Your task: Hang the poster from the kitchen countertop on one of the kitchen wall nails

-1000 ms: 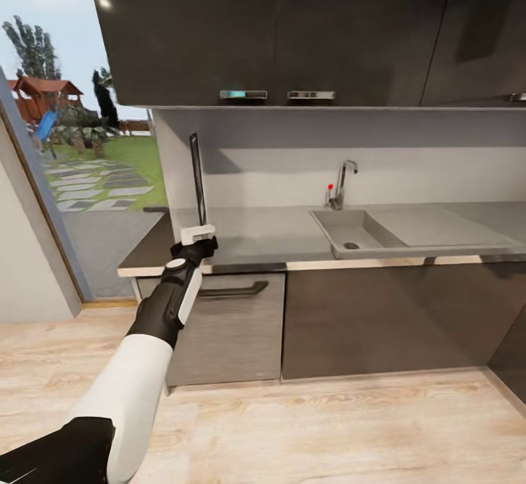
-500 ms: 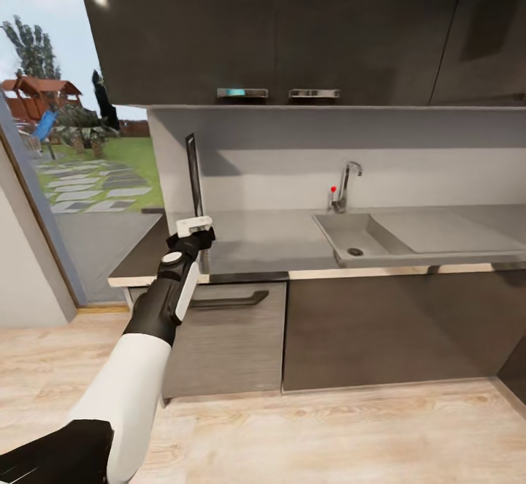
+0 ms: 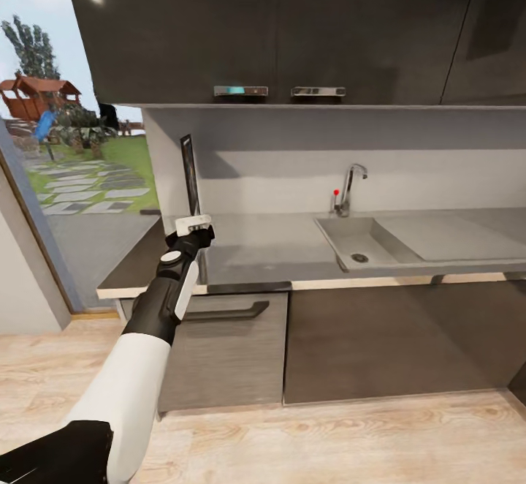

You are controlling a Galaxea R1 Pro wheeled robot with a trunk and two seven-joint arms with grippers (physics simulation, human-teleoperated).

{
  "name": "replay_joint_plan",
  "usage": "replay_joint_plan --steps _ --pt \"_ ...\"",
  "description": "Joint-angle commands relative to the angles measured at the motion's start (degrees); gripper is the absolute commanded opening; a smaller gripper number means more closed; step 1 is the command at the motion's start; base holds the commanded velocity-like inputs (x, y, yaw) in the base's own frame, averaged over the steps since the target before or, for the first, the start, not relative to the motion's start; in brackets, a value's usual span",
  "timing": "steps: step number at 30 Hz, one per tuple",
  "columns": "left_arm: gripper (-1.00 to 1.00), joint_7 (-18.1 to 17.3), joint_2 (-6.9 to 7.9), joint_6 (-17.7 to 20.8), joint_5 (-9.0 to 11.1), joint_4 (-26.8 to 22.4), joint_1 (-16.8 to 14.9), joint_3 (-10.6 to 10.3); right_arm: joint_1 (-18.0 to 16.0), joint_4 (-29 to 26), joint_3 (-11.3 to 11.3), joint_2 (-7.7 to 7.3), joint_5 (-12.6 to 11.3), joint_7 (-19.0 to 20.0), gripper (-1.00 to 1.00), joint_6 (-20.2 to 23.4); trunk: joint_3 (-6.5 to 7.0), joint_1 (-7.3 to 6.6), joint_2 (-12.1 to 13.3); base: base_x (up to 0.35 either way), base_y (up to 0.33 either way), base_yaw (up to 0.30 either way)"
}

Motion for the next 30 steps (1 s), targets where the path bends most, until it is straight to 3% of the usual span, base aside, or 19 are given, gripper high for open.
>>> replay_joint_plan --steps 1,6,30 --pt "1.0 0.08 -0.04 0.28 -0.06 -0.07 -0.01 0.1 0.01 -0.01 0.08 -0.03 0.04 -0.25 1.0 -0.06 -0.05 0.03 -0.03 0.303 0.0 0.0" --pt "1.0 0.15 -0.04 0.24 -0.09 -0.06 -0.03 0.24 0.01 0.05 0.04 -0.03 0.04 -0.25 1.0 -0.06 -0.05 0.03 -0.03 0.292 0.0 0.0" --pt "1.0 0.1 -0.04 0.24 -0.09 -0.06 -0.02 0.56 0.01 0.14 -0.01 -0.09 0.04 -0.25 1.0 -0.06 -0.05 0.03 -0.03 0.11 0.048 0.0"
